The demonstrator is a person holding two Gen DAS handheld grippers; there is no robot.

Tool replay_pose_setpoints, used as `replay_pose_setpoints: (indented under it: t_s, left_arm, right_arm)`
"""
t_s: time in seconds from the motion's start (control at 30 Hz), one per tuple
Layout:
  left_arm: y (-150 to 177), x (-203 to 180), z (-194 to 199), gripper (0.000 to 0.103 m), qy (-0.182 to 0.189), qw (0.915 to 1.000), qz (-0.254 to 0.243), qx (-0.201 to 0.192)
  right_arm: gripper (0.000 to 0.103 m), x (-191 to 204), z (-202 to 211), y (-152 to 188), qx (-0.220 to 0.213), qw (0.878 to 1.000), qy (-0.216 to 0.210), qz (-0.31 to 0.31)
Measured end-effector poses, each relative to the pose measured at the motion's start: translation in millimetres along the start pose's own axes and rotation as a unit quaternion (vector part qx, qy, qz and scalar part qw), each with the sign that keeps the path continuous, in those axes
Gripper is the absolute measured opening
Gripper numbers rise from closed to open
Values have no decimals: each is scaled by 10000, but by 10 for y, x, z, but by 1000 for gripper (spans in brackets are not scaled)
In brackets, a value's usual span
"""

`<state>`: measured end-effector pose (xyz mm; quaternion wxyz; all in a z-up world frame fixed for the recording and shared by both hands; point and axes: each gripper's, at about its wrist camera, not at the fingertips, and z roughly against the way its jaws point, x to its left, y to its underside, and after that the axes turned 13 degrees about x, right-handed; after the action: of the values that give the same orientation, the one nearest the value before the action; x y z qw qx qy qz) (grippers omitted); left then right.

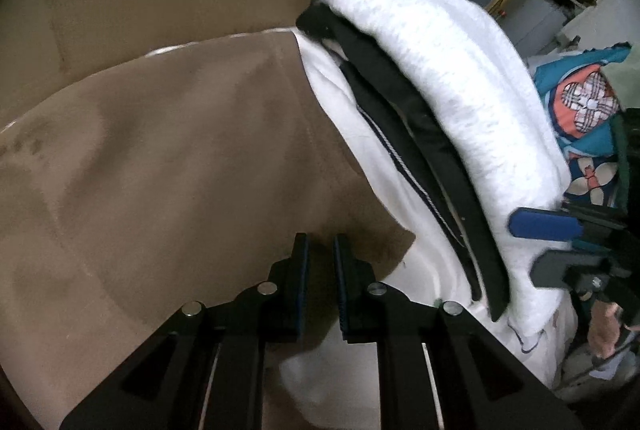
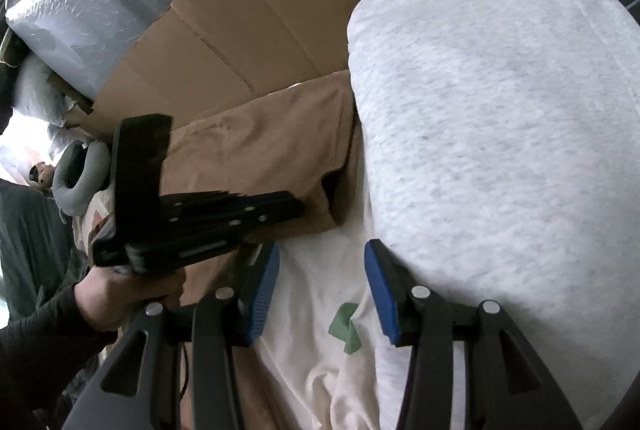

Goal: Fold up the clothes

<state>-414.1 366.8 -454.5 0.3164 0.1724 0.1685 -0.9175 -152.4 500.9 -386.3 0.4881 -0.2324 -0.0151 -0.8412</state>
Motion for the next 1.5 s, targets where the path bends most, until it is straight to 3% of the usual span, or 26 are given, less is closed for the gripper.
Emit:
replay_pose_setpoints:
  t_s: [0.33, 0.47, 0.6, 0.77, 0.9, 1.1, 1.17, 1.23, 1.5]
  left_arm:
    - [-137, -119, -183, 11, -23, 9996, -265, -102]
    - [-130, -200, -187, 7, -255, 9983, -497, -159]
    - [-147, -210, -184, 0, -69, 9988, -448, -157]
    - [-214, -252, -296, 0, 8, 9992, -400, 27]
    - [-225, -214, -84, 0, 209, 9996, -170, -61]
    - [-112, -178, 451, 1, -224, 9993, -292, -74]
    - [-48, -107, 641, 13, -345, 9991, -216, -92]
    - [45, -66, 790, 56, -371, 9991, -137, -157]
    - [287, 225, 1285, 59, -518, 9974, 385, -333]
  right_arm:
    - [42, -14, 13, 30, 21, 9999, -82, 108]
    - [42, -10, -3, 31, 20, 9999, -103, 134]
    - [42, -14, -13, 14, 21, 9998, -120, 146]
    - [42, 13, -40, 1, 16, 9999, -150, 82]
    - [42, 18, -27, 14, -32, 9998, -189, -23]
    - [42, 38, -5, 7, -114, 9997, -198, -119]
    - [42, 70, 1, 7, -145, 9996, -195, -106]
    - [42, 114, 13, 4, -183, 9997, -161, -39]
    - [42, 343, 4, -3, -264, 9994, -200, 91]
